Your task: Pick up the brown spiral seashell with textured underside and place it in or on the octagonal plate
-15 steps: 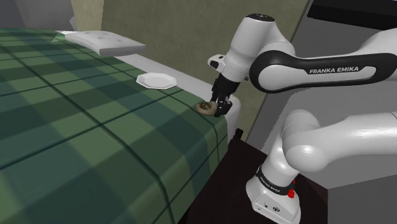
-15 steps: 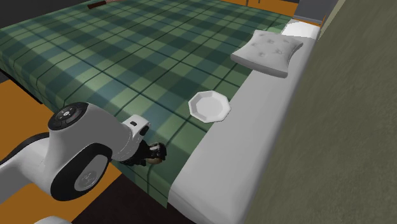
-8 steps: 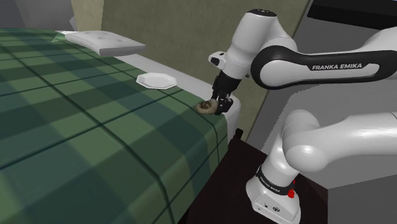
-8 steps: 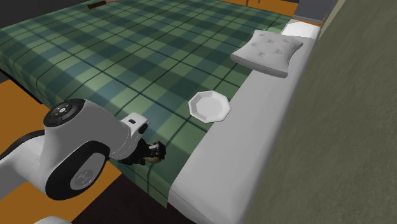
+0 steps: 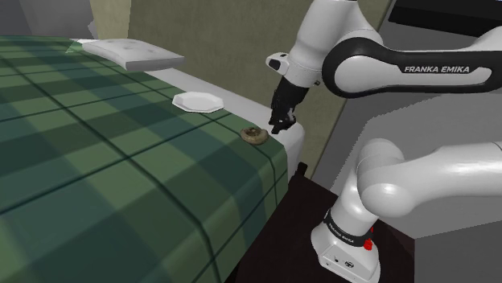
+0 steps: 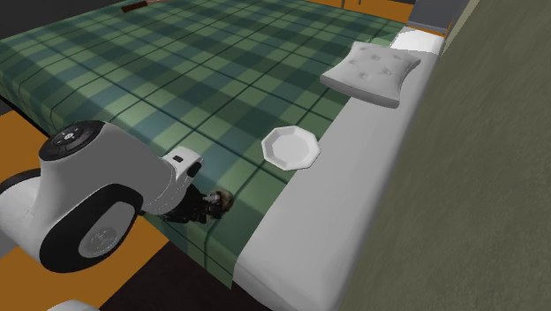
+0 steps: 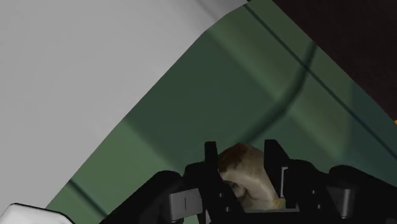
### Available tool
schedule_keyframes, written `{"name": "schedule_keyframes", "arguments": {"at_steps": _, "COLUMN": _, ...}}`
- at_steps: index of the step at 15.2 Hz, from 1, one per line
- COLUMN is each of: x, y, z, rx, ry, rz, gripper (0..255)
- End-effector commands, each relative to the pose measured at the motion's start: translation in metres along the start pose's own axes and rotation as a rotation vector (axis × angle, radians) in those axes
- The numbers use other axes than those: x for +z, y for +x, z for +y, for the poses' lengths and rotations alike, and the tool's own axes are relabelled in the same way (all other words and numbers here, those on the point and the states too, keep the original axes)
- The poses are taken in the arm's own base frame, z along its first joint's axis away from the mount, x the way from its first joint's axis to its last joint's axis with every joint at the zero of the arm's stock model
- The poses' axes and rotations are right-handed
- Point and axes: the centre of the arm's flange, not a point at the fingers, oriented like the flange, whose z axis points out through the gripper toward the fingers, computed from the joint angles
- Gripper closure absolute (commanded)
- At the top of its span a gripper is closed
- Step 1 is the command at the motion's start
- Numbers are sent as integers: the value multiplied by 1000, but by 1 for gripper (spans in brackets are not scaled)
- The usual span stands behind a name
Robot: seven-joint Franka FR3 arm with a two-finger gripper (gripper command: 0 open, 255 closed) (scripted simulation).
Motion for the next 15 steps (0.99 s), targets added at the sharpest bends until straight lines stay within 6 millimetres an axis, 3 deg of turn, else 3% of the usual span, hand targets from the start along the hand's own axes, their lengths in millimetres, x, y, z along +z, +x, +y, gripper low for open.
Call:
{"name": "schedule_keyframes", "arguments": {"at_steps": 1, "x": -2, "y": 3, "z": -9, "rx": -3, "ry": -18, "rz": 55, "gripper": 0}}
{"name": "schedule_keyframes", "arguments": {"at_steps": 5, "x": -10, "y": 10, "z": -42, "rx": -13, "ry": -80, "rz": 247, "gripper": 0}}
{"name": "schedule_keyframes", "arguments": {"at_steps": 12, "x": 25, "y": 19, "z": -40, "rx": -13, "ry": -80, "rz": 247, "gripper": 0}}
{"name": "schedule_keyframes", "arguments": {"at_steps": 15, "x": 28, "y": 20, "z": -39, "rx": -13, "ry": -80, "rz": 247, "gripper": 0}}
